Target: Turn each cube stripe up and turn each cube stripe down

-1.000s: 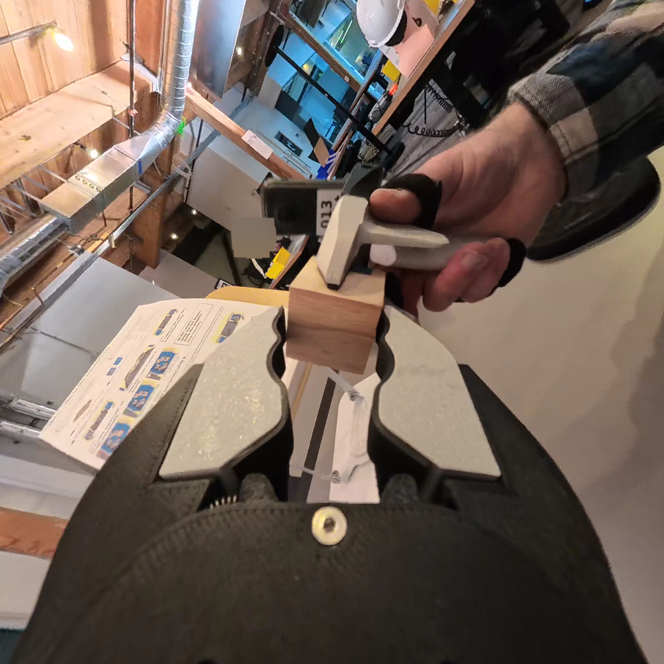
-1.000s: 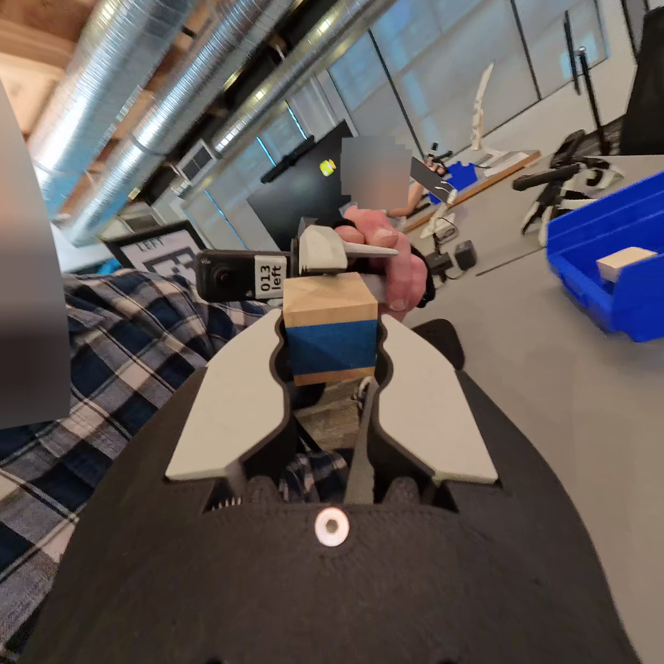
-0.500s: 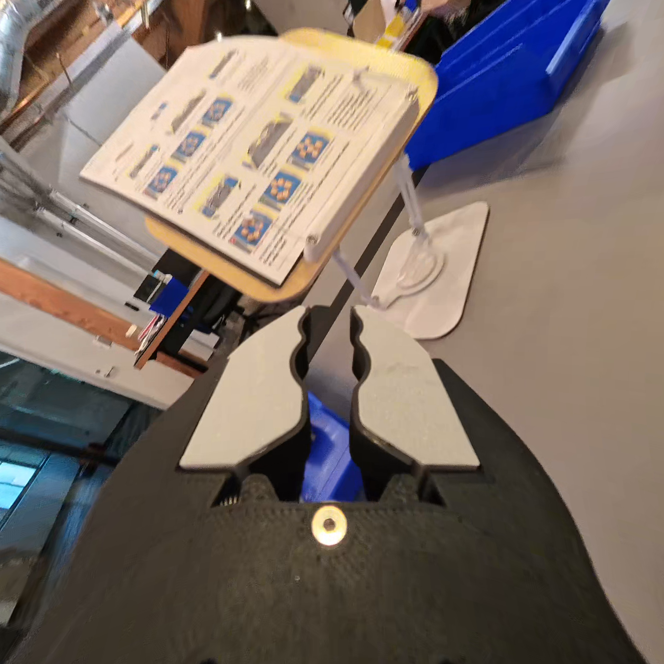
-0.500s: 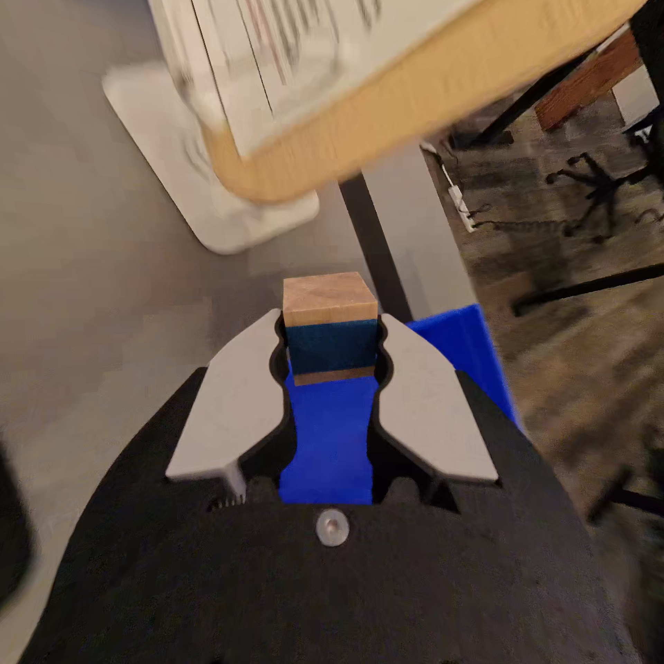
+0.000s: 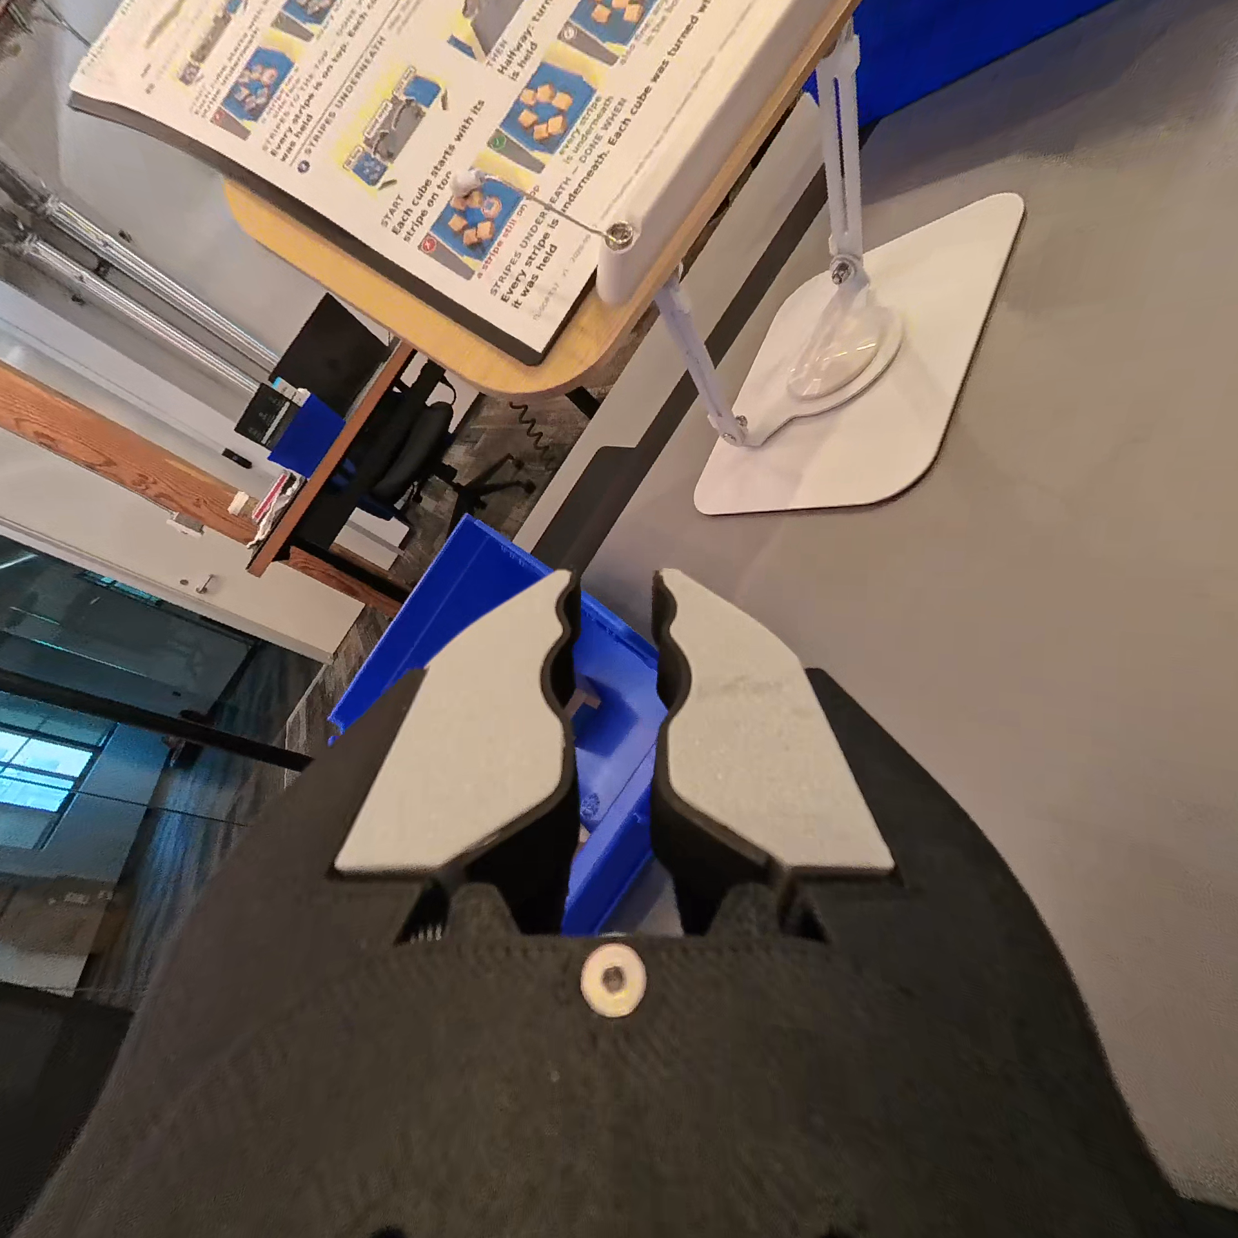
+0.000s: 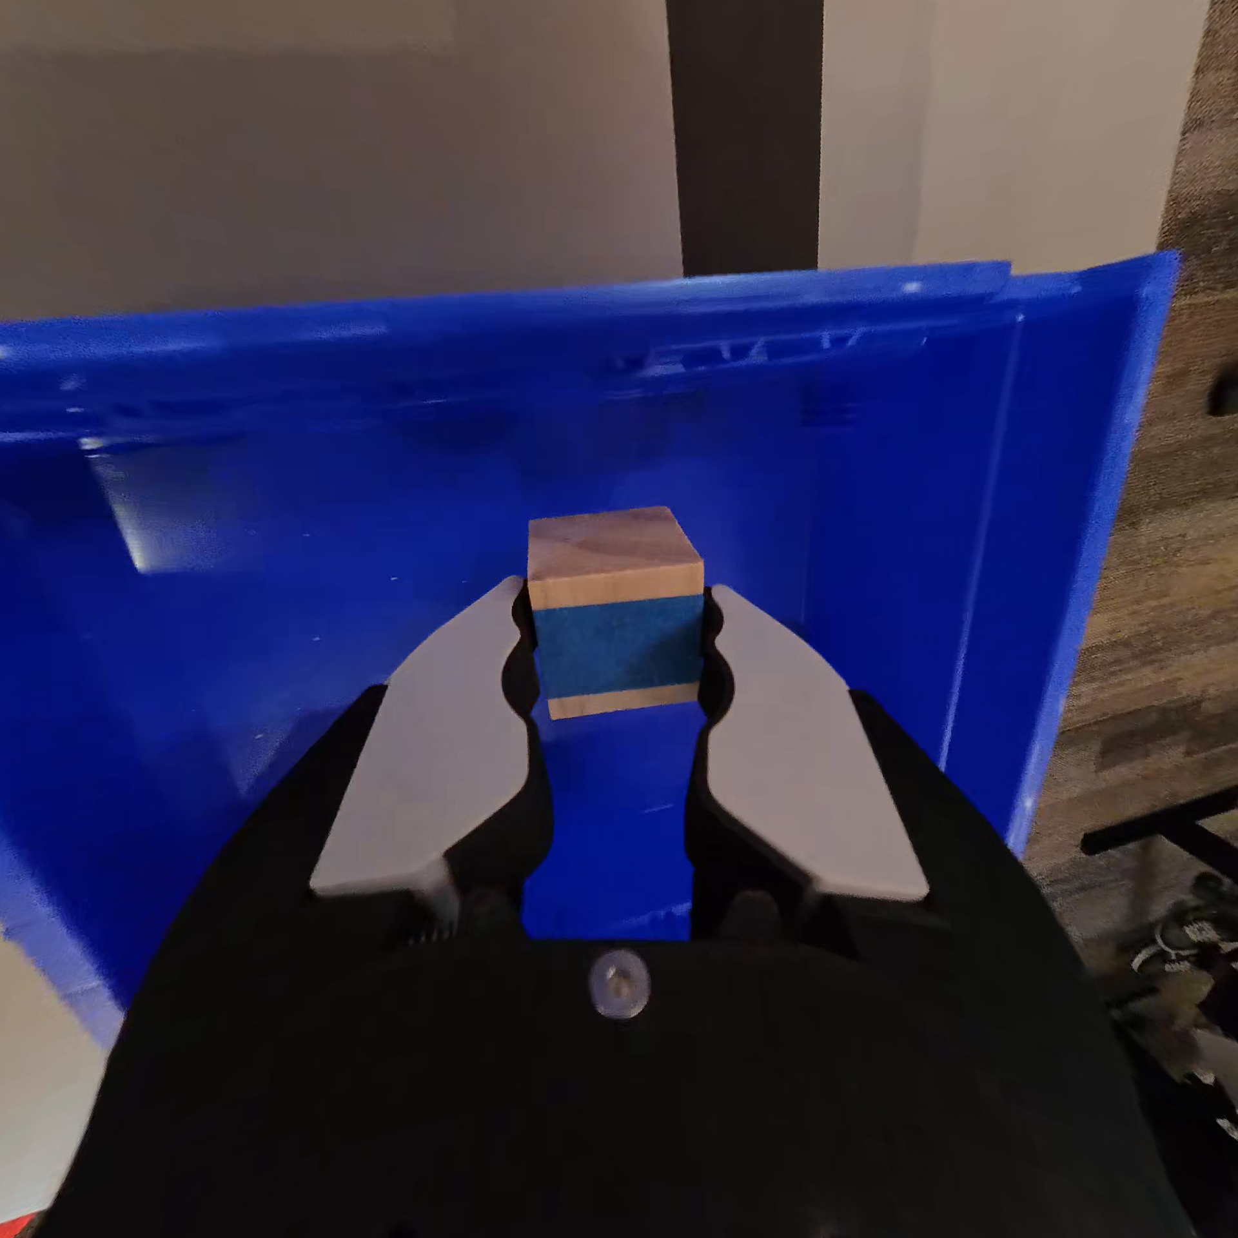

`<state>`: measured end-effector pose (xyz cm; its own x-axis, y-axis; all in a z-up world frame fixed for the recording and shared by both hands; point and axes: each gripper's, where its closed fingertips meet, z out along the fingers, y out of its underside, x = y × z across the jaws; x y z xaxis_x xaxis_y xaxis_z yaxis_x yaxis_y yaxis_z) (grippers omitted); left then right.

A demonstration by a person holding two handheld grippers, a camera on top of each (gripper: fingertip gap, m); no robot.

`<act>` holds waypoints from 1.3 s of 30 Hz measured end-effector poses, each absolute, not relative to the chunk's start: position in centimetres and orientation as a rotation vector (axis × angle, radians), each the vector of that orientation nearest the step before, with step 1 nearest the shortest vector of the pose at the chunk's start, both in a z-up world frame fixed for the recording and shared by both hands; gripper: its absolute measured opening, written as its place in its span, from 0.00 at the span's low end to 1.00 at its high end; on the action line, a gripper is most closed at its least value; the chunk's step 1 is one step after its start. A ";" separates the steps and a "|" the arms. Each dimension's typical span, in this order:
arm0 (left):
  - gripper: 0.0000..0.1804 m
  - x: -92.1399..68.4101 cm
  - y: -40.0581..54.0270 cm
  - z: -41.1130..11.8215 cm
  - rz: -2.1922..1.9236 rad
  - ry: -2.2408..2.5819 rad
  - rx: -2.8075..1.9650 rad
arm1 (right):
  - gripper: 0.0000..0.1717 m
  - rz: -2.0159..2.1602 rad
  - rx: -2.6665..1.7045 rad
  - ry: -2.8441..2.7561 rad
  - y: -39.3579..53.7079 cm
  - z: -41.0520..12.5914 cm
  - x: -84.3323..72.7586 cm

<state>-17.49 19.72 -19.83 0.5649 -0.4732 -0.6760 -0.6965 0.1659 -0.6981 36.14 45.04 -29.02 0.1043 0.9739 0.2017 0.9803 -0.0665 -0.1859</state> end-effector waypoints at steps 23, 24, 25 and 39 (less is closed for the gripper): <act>0.20 -22.8 23.5 -20.3 0.185 1.392 -1.690 | 0.31 0.051 -1.715 -1.648 35.9 -17.1 30.8; 0.20 -23.7 24.0 -21.2 0.171 1.457 -1.730 | 0.28 0.068 -1.675 -1.652 34.2 -16.5 30.0; 0.21 -24.6 24.5 -22.1 0.162 1.505 -1.789 | 0.28 0.074 -1.649 -1.655 32.8 -16.1 29.3; 0.27 -32.4 29.0 -32.8 0.238 2.038 -2.297 | 0.28 0.206 -1.618 -1.774 22.2 -19.9 23.0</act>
<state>-32.38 29.04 -32.84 0.1133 -0.9812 -0.1562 -0.9908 -0.1234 0.0562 23.00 22.16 -19.87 0.0424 0.9190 0.3919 0.8046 0.2012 -0.5587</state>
